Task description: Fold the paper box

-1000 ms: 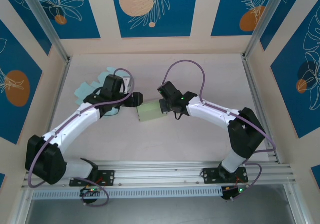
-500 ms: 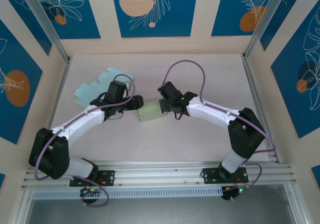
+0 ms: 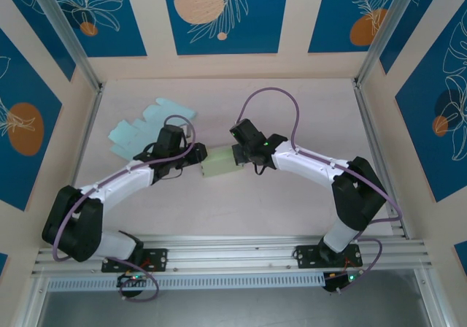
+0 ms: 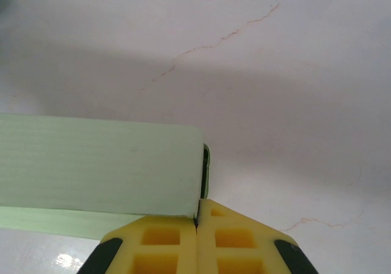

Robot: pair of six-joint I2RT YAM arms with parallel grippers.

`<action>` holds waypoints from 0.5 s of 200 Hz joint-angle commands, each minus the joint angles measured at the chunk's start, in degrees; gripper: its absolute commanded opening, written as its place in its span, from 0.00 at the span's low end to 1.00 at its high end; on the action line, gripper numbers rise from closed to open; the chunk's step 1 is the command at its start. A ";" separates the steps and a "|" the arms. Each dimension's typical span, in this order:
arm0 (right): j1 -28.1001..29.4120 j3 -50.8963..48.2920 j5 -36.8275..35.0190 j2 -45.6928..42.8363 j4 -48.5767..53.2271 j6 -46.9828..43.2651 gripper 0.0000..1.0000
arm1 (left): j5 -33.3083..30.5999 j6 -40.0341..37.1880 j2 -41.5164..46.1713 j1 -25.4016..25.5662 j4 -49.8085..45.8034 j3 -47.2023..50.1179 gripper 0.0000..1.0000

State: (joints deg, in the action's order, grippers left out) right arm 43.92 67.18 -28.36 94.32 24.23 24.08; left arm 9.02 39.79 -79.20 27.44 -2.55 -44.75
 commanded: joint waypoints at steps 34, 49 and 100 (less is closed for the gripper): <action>1.63 -1.17 1.11 -1.28 6.75 1.02 0.31 | 0.70 2.57 -3.55 0.32 2.02 3.99 0.21; 1.61 -1.17 1.29 -2.88 6.82 0.70 0.35 | 0.74 3.03 -4.50 0.28 3.38 4.63 0.19; 1.25 -0.73 7.16 -7.14 4.90 0.23 0.50 | -0.84 4.33 -5.11 0.38 7.14 7.55 0.14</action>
State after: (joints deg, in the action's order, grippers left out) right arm 44.62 66.57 -27.18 90.54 30.89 24.03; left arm 8.29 43.48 -81.62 27.24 9.80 -40.77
